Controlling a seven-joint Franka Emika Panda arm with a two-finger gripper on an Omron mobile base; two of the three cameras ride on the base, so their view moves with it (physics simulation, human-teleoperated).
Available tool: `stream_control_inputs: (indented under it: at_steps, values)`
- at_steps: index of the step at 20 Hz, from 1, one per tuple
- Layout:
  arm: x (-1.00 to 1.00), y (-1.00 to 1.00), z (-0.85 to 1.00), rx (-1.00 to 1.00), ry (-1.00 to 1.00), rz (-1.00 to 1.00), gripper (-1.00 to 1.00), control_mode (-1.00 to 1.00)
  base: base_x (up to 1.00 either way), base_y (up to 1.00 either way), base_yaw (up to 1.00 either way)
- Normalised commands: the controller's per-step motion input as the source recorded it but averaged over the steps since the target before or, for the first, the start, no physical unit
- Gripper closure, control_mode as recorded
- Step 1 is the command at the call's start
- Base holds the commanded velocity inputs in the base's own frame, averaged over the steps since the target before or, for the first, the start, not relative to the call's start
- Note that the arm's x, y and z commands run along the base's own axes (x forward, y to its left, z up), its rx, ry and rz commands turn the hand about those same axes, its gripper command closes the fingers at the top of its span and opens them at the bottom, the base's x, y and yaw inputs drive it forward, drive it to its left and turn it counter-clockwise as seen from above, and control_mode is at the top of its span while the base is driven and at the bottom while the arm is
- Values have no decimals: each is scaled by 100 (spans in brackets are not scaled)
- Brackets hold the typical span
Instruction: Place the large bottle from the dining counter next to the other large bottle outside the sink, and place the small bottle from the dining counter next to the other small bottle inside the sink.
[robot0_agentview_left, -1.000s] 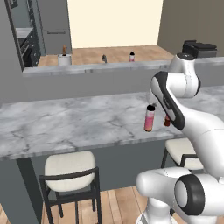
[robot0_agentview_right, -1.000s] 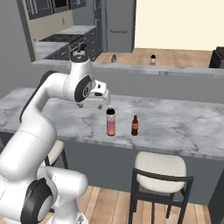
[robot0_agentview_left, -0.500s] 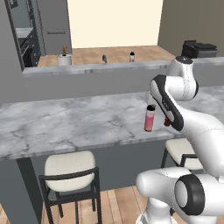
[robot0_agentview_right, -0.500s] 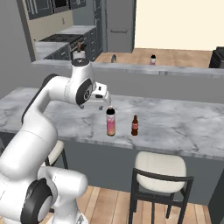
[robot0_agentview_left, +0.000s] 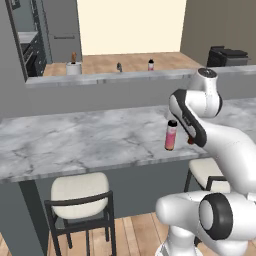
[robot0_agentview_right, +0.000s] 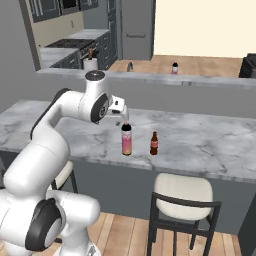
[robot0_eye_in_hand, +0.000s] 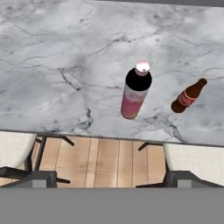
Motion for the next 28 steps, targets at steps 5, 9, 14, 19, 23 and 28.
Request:
stream_control_inputs:
  at_steps: [5, 9, 14, 19, 23, 28]
  values:
    - [24, -13, -7, 0, -2, 0, -100, -100, 0, 0, 0]
    - [17, -13, -6, 0, -2, 1, -100, -100, 0, 0, 0]
    - [21, -7, -9, 0, -2, 0, -100, -100, 0, 0, 0]
    - [19, -2, -11, 0, -4, 0, -100, -100, 0, 0, 0]
    - [13, 0, -14, 0, -4, 0, -100, -100, 0, 0, 0]
    - [12, -5, -10, 0, -1, 0, -100, -100, 0, 0, 0]
